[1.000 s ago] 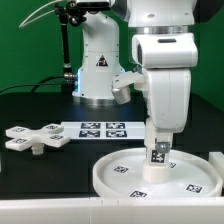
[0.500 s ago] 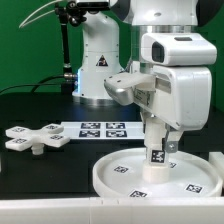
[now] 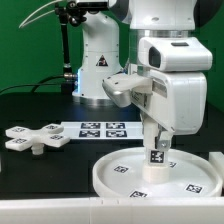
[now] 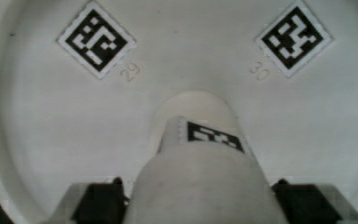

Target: Assemble round table

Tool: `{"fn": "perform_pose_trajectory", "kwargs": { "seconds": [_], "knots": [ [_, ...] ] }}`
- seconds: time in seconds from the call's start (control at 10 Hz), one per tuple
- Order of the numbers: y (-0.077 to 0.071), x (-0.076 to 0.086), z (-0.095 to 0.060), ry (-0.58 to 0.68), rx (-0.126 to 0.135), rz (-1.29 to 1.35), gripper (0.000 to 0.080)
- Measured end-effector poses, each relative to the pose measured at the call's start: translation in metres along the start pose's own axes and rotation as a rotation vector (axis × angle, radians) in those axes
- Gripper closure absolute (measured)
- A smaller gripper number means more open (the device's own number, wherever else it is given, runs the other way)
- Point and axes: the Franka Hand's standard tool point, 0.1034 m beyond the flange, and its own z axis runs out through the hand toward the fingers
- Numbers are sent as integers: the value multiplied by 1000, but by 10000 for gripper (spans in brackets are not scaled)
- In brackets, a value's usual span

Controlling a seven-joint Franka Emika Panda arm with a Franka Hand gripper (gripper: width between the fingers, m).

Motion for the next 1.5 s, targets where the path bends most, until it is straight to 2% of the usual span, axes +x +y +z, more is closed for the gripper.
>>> {"fn": "perform_pose_trajectory", "kwargs": {
  "seconds": [0.3, 0.6, 1.3, 1.5],
  "knots": [
    [0, 0, 0, 3, 2, 161, 387],
    [-3, -3, 1, 19, 12, 526, 387],
    [-3, -1, 2, 21, 17, 950, 387],
    [-3, -2, 2, 41, 27, 1120, 387]
  ]
}}
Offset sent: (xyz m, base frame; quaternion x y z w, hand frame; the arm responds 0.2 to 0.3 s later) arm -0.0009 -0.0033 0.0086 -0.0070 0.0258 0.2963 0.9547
